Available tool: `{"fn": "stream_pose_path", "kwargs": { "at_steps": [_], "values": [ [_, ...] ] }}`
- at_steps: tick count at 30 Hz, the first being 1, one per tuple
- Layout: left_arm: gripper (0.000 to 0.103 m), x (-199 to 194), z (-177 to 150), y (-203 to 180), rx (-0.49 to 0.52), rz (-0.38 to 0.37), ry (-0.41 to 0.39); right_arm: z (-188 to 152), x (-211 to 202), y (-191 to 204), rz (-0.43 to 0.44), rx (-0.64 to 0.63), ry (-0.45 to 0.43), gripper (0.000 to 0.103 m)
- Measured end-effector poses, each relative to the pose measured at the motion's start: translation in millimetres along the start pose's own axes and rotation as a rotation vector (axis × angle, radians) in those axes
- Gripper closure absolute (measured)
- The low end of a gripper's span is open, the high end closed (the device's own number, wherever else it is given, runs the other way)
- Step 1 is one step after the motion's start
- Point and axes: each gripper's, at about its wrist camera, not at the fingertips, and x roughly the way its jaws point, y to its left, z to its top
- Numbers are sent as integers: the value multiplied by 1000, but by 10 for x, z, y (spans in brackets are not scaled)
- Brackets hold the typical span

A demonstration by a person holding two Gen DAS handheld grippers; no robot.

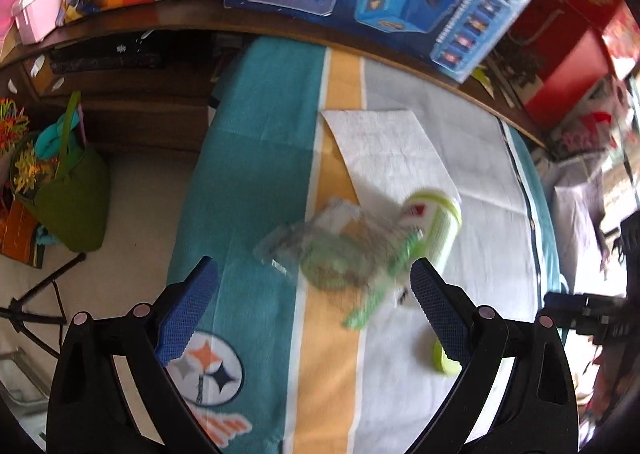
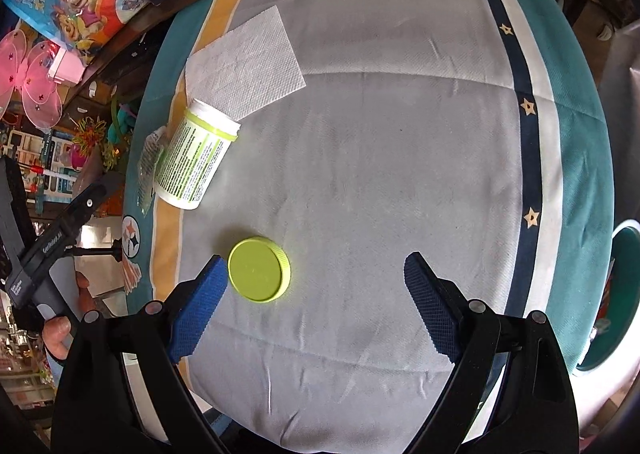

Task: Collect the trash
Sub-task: 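Grasp the white paper towel with the right tool while the left tool grasps the clear snack packet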

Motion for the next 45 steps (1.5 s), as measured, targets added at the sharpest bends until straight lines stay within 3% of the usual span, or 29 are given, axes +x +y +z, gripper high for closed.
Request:
{"fn": "stream_pose_path", "kwargs": {
  "at_steps": [4,9,13,21,29,36,39,40,41,42,43,45],
  "values": [
    [6,226,210,11,-65,-15,22,137,36,-15,-5,13,7,17],
    [6,408,261,4,-43,20,51,434,52,36,-7,3,-4,17],
    [6,442,168,74,-14,75,59,828,140,182,1,-20,-12,17],
    [6,377,-123,330,-42,108,55,1397,627,672,0,-132,26,17],
    [6,365,-259,223,-11,98,65,1557,973,888,-33,-193,44,14],
    [6,389,-277,192,-3,116,61,1491,1111,1167,-189,-358,-8,14],
    [4,407,-278,165,1,125,52,1416,1111,1264,-226,-432,-36,29],
    [4,408,-278,165,1,128,49,1416,1081,1290,-218,-446,-40,47],
    [4,409,-282,166,0,131,47,1429,1052,1311,-209,-452,-39,74],
    [4,411,-284,164,0,134,45,1441,1041,1325,-194,-448,-28,87],
    [4,412,-285,165,0,135,44,1462,1047,1317,-174,-440,-10,95],
    [4,405,-295,169,-1,132,44,1474,1041,1309,-155,-428,-9,97]
  ]
}}
